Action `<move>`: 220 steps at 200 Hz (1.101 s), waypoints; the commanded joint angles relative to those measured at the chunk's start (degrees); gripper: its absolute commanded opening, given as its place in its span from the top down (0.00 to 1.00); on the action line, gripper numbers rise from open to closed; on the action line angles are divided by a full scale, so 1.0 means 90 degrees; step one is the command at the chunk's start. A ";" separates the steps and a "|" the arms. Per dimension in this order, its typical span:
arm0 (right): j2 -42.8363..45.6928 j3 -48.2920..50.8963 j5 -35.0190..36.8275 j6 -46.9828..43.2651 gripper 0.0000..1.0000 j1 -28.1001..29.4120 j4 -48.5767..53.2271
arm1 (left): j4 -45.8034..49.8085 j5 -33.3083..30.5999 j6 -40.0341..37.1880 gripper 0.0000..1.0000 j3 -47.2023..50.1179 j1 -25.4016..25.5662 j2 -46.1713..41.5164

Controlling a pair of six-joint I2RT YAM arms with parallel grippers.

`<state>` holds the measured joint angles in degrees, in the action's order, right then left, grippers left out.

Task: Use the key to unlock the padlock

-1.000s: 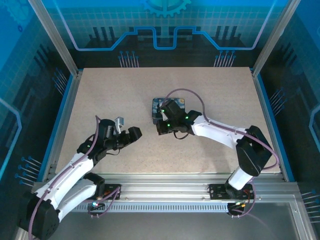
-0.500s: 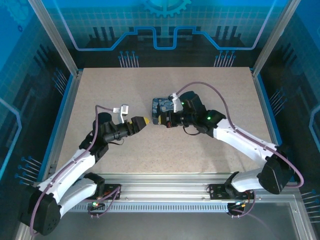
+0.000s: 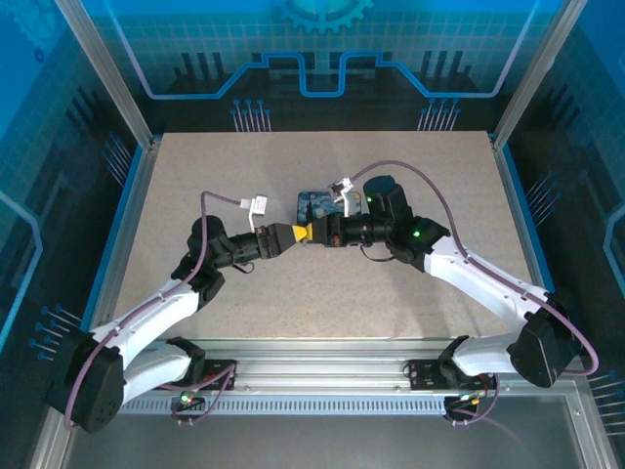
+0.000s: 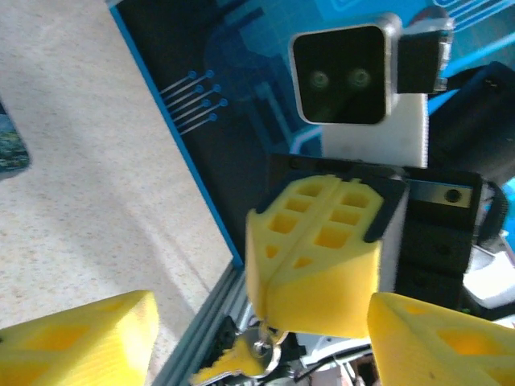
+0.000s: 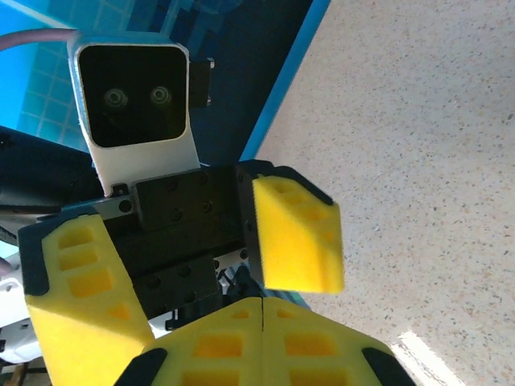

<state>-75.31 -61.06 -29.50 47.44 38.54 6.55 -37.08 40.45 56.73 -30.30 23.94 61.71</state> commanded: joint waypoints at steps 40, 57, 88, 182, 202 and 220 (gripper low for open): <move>0.0246 0.0097 -0.0121 0.0380 1.00 -0.0208 -0.0419 | -0.0910 0.0359 0.0203 0.58 -0.0027 0.0103 -0.0043; 0.0280 0.0123 -0.0142 0.0453 1.00 -0.0248 -0.0473 | -0.0889 0.0384 0.0209 0.63 0.0007 0.0103 -0.0081; 0.0312 0.0141 -0.0250 0.0557 1.00 -0.0280 -0.0561 | -0.0636 0.0265 0.0072 0.36 0.0042 0.0103 -0.0159; 0.0247 0.0224 -0.0463 0.0860 1.00 -0.0279 -0.0921 | -0.0781 0.0244 0.0047 0.28 -0.0130 0.0274 0.0076; 0.0219 0.0225 -0.0480 0.0876 1.00 -0.0285 -0.0942 | -0.0821 0.0223 0.0054 0.33 -0.0109 0.0288 0.0079; 0.0208 0.0237 -0.0474 0.0858 1.00 -0.0289 -0.0926 | -0.0813 0.0213 0.0034 0.42 -0.0119 0.0289 0.0058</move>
<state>-73.56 -59.66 -32.23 54.50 36.62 0.10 -42.37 42.30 58.22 -30.35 26.11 62.19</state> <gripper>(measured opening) 0.063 0.639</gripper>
